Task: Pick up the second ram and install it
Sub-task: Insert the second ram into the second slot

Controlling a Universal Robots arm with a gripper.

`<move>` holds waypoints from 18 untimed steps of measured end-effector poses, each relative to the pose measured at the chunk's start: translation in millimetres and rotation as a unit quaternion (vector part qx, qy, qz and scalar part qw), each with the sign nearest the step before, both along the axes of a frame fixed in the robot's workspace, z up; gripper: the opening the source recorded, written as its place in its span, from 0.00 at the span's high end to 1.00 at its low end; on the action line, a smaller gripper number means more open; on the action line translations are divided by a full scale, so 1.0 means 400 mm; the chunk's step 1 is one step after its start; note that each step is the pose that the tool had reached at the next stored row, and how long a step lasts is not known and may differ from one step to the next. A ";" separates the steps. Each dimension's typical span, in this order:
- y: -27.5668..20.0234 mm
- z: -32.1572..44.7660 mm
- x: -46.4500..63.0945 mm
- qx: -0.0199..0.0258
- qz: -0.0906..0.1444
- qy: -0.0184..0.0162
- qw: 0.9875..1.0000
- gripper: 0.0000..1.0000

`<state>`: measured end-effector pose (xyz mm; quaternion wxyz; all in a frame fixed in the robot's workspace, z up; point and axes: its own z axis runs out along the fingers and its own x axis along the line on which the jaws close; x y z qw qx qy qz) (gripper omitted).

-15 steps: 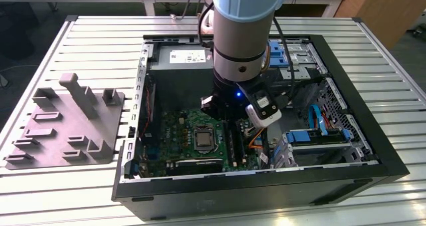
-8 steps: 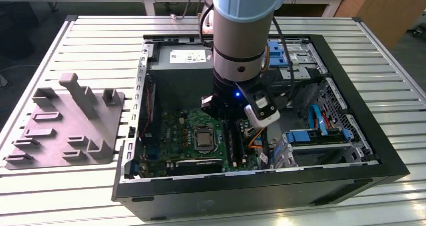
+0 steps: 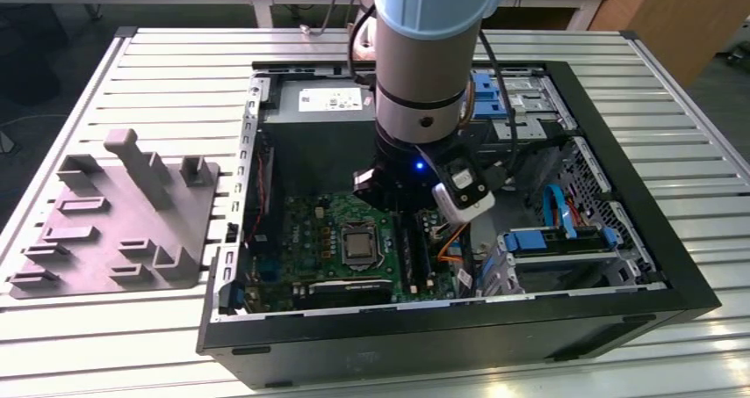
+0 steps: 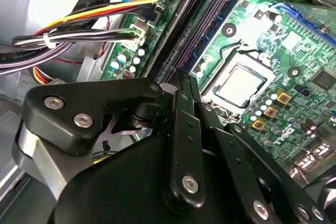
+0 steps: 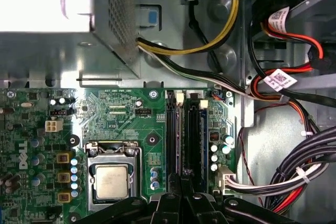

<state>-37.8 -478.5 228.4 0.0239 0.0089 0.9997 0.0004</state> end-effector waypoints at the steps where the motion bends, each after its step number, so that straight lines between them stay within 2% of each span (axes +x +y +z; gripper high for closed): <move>1: 0.000 0.000 0.000 0.000 0.000 0.000 1.000 0.89; 8: 0.000 0.000 0.000 0.000 0.000 0.000 1.000 0.89; 14: 0.000 0.011 0.005 0.000 0.000 0.001 1.000 0.89; 18: -0.002 0.011 0.006 0.000 0.000 0.001 1.000 0.89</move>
